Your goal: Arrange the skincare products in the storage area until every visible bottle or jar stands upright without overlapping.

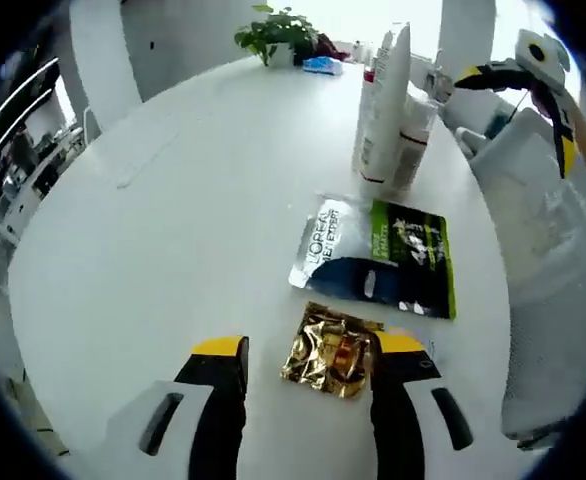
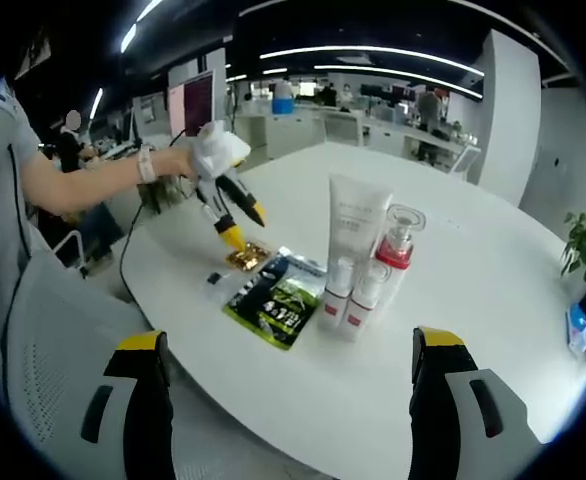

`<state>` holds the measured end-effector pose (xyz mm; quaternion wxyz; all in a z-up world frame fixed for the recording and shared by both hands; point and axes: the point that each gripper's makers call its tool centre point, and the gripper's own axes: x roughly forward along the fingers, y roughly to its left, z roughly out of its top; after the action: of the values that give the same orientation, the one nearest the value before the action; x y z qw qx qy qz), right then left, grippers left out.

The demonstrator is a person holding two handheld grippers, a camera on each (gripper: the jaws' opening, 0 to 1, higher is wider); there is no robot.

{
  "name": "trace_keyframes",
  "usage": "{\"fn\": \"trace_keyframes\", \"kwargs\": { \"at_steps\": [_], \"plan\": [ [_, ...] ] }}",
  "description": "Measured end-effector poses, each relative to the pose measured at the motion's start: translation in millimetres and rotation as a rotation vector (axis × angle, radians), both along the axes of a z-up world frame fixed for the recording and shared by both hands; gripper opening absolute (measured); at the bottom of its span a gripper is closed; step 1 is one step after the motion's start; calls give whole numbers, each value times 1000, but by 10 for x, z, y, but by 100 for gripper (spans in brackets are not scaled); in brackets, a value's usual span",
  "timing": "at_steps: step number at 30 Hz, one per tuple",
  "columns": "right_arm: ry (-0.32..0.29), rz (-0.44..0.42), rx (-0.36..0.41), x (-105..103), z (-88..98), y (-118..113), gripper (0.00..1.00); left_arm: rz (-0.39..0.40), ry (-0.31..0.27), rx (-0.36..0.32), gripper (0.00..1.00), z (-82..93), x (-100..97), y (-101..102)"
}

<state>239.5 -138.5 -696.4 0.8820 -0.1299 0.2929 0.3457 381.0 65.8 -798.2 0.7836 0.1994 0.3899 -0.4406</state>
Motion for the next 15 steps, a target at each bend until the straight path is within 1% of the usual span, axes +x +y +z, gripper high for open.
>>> {"fn": "trace_keyframes", "kwargs": {
  "at_steps": [1, 2, 3, 8, 9, 10, 11, 14, 15],
  "plan": [
    [-3, -1, 1, -1, 6, -2, 100, 28, -3, -13, 51, 2, 12, 8],
    [-6, -4, 2, -2, 14, -12, 100, 51, 9, -31, 51, -13, -16, 7],
    [-11, -6, 4, -4, 26, -25, 100, 91, 26, -41, 50, -45, -42, 18],
    [-18, 1, 8, -11, 50, -70, 100, 163, 38, -30, 50, -138, -120, 79],
    [-18, 5, 7, -10, 51, -83, 100, 187, 43, -31, 50, -145, -148, 91],
    [-18, 8, 9, -12, 55, -87, 100, 195, 40, -34, 51, -141, -155, 95],
    [-18, 15, 15, -14, 64, -92, 100, 222, 39, -36, 51, -131, -186, 95],
    [-13, 42, 18, -17, 67, -104, 100, 251, 34, -29, 50, -127, -250, 91],
    [-8, 56, 15, -21, 69, -114, 100, 263, 23, -22, 48, -115, -309, 74]
  ]
}}
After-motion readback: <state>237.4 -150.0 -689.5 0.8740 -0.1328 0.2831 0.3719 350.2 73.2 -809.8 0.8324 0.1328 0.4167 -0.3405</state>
